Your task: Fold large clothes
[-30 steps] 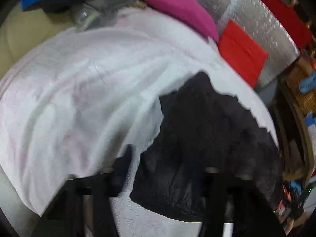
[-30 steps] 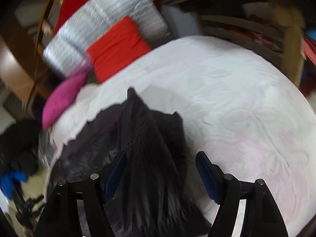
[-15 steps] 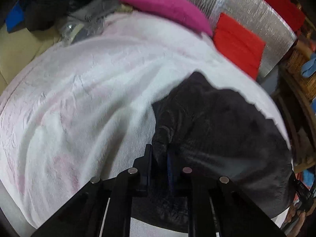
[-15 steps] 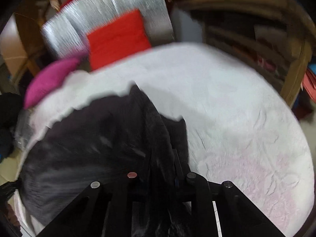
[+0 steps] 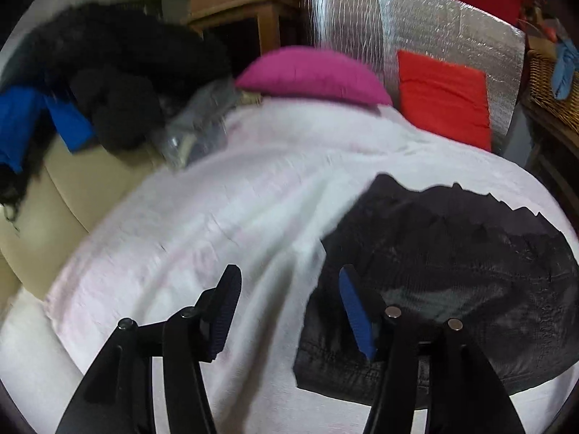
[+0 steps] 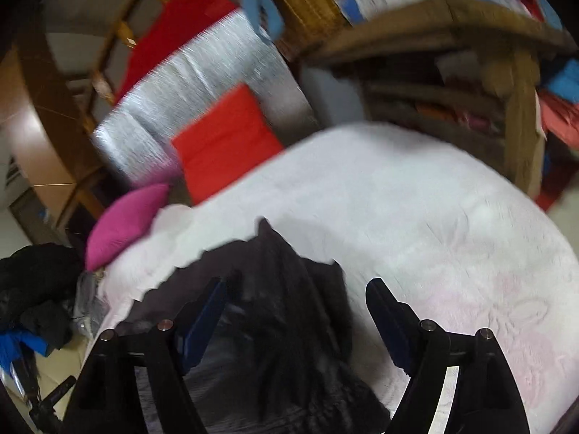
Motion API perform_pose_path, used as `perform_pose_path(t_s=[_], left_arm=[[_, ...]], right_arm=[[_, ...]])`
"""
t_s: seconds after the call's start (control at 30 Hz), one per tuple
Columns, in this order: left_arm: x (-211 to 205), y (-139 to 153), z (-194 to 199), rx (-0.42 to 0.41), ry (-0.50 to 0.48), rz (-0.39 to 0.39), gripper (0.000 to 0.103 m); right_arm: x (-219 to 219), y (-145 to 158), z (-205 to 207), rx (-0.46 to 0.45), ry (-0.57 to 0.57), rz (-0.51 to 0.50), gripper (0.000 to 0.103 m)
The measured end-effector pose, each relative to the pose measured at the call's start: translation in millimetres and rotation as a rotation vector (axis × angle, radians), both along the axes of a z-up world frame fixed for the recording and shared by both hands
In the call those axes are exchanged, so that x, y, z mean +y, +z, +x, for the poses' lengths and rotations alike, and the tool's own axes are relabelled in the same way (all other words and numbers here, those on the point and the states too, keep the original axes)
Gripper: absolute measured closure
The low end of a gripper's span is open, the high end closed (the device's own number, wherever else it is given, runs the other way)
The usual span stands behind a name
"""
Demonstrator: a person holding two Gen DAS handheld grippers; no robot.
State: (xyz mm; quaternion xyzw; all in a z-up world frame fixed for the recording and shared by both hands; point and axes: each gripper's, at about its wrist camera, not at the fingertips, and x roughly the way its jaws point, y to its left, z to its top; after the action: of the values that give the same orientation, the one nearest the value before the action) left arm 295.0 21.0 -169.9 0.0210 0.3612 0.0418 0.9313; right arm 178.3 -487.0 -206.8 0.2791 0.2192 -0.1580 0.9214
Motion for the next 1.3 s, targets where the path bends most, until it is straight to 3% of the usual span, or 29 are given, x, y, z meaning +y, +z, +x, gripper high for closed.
perform_pose_path(t_s=[0.13,0.4,0.93,1.07,1.1,1.17,1.3], left_arm=[[-8,10,-6,-0.059,-0.001,0.053,0.045],[-18,18,-12,-0.102,-0.018,0.082,0.045],[-49,1,-12,-0.087,-0.076,0.115,0.042],[-52,-18,1,-0.009,-0.100,0.105,0.039],[-54,-28,8,0.035,-0.104,0.124,0.033],[-59,-56,26,0.196,-0.124,0.140,0.033],[-53,-49,29,0.189,-0.140,0.083,0.033]], right_arm=[[21,14,0,-0.046,0.063,-0.045,0.020],[65,22,19,-0.067,0.181,-0.073,0.020],[109,-10,80,0.090,0.300,0.011,0.022],[111,-29,97,0.189,0.326,0.038,0.022],[110,-37,102,0.228,0.330,0.050,0.022],[107,-51,111,0.290,0.338,0.072,0.022],[101,-42,103,0.252,0.373,0.067,0.022]])
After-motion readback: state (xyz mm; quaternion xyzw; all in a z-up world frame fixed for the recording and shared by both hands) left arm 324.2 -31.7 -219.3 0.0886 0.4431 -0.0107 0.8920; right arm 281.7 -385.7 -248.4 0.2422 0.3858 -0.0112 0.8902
